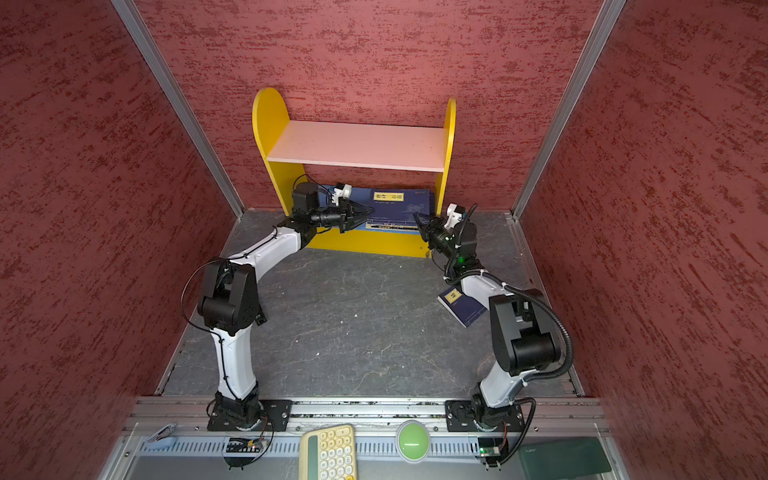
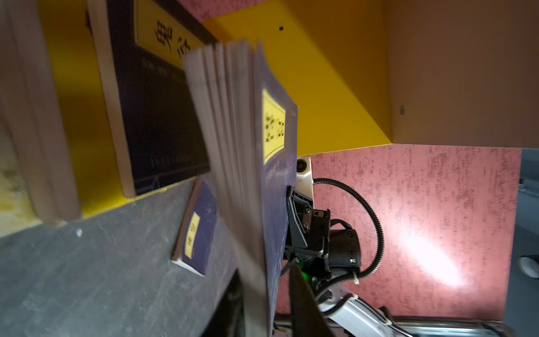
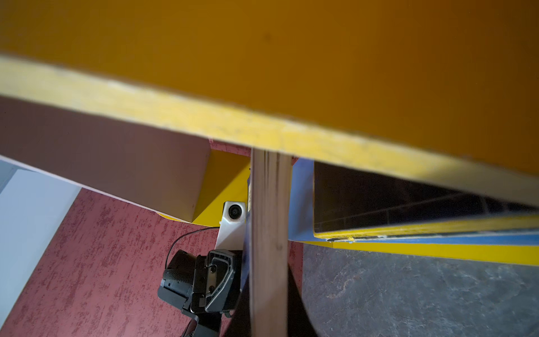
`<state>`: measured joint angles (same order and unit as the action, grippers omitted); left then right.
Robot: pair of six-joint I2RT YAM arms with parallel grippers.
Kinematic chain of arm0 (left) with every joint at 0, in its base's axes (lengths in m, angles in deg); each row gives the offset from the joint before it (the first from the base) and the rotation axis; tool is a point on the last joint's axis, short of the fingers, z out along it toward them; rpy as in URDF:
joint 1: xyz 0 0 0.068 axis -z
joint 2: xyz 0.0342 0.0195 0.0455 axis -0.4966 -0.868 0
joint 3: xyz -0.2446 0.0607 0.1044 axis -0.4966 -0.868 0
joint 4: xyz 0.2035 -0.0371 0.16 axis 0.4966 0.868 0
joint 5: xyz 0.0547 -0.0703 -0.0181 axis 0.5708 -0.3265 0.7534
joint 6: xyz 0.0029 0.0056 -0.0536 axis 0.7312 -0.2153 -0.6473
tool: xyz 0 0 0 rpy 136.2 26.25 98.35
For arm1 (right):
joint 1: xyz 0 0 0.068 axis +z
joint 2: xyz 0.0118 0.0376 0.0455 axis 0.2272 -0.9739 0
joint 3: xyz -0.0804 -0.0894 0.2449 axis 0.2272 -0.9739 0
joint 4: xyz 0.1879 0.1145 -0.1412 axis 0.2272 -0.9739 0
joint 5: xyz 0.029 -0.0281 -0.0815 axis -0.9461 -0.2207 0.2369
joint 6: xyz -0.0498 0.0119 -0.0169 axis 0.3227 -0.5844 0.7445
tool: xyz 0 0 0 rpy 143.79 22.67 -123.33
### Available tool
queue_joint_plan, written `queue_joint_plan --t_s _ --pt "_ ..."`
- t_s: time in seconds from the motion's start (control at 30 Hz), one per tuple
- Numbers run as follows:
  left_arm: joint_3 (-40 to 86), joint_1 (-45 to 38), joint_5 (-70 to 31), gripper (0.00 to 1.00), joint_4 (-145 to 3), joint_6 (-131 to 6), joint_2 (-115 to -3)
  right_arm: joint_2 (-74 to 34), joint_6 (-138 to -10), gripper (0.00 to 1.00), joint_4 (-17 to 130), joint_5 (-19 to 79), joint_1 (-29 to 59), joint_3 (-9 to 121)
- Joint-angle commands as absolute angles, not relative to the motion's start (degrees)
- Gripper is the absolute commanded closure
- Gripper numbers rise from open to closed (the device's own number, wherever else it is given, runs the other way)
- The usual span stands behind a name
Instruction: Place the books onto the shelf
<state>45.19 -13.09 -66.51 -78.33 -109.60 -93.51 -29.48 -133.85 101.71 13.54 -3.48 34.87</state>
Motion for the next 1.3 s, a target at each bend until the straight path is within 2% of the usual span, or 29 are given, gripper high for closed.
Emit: queue_joint_plan --t_s 0.0,0.2,0.5,0.83,1.13,1.2,1.27 --pt "43.3 -13.8 -60.1 0.54 -83.8 -112.4 -92.0 -31.7 -138.2 0.97 109.3 15.6 -3.6 36.8" --pt "39.7 -13.6 -55.5 0.45 -83.6 -113.7 -90.7 -33.1 -139.6 0.97 111.6 17.4 -3.6 37.2" --pt "42.5 -12.4 -56.6 0.45 -84.0 -115.4 -93.3 -34.7 -140.0 0.97 111.4 16.2 -3.6 38.6" --pt "44.0 -10.5 -57.8 0.65 -90.0 -120.8 -95.8 -36.9 -140.1 0.97 111.5 16.0 -3.6 41.9" --pt "46.2 -10.2 -56.5 0.9 -91.2 -121.1 -98.3 -37.9 -140.4 0.96 110.9 14.9 -3.7 42.9" --pt "46.6 -10.2 -56.1 0.95 -91.9 -120.9 -98.6 -37.8 -140.1 0.88 110.1 14.8 -3.9 43.0" --pt "47.7 -9.9 -55.7 0.98 -91.7 -120.2 -99.2 -37.2 -139.4 0.7 109.3 14.9 -4.4 42.7"
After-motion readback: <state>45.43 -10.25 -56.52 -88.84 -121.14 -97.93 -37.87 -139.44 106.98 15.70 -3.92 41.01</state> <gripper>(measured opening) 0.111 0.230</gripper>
